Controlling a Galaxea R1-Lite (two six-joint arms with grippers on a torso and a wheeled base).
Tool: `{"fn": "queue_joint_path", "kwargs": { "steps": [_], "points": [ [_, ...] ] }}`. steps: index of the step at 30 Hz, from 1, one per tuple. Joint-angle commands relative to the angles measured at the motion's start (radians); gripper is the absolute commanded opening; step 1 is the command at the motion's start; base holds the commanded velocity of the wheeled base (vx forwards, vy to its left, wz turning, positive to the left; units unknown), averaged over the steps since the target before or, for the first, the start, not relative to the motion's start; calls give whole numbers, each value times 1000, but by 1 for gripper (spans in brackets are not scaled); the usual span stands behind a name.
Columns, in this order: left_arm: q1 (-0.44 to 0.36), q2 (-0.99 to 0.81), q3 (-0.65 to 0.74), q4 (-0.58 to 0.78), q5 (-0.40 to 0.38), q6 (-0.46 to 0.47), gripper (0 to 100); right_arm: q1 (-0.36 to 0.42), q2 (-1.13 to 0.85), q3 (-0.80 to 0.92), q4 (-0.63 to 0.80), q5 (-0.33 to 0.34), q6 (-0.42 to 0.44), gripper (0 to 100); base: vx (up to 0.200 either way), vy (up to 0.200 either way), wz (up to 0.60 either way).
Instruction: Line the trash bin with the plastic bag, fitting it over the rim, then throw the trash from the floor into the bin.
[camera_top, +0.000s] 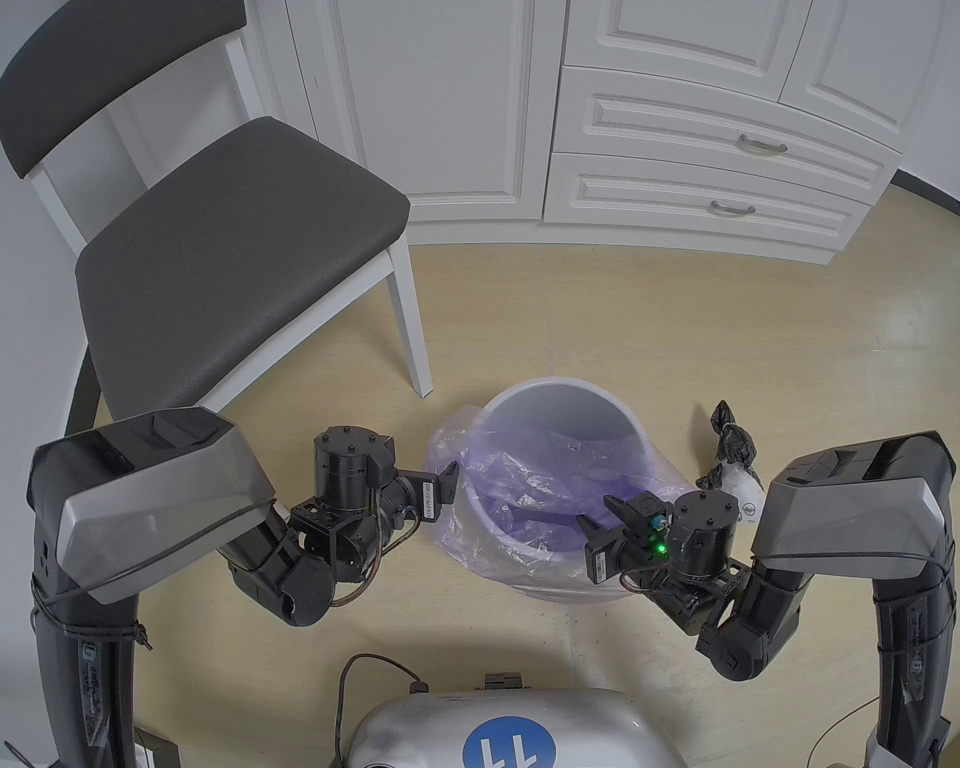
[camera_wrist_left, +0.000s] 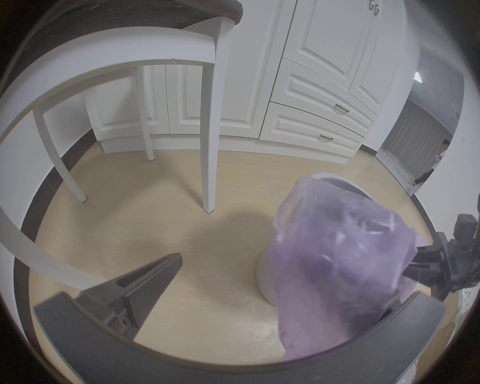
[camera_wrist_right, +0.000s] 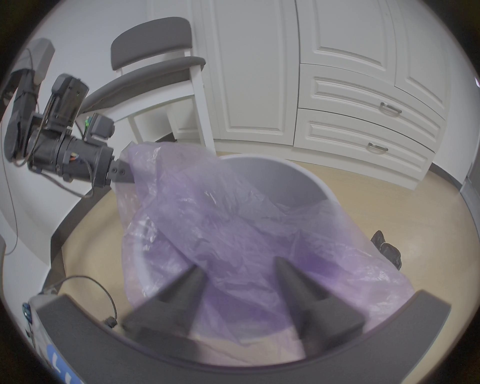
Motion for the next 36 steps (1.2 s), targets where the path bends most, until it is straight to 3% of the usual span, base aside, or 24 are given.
{"fn": "queue_joint_path", "kwargs": {
  "steps": [1, 11, 14, 19, 25, 36],
  "points": [
    [2, -2, 0, -2, 1, 0, 100, -1, -24, -18, -18, -1, 25, 0, 0, 0, 0],
    [0, -33, 35, -7, -2, 11, 100, -21, -55, -38, -18, 5, 37, 0, 0, 0, 0],
    [5, -82, 80, -7, -42, 32, 100, -48, -45, -141, -14, 16, 34, 0, 0, 0, 0],
    [0, -182, 147, 29, -93, 41, 100, -67, -53, -355, 250, 48, 36, 0, 0, 0, 0],
    [-3, -300, 189, 87, -125, 49, 100, -93, -3, -625, 463, 62, 37, 0, 0, 0, 0],
    [-11, -334, 190, 76, -125, 49, 100, -116, 111, -895, 537, 45, 67, 0, 0, 0, 0]
  ]
}}
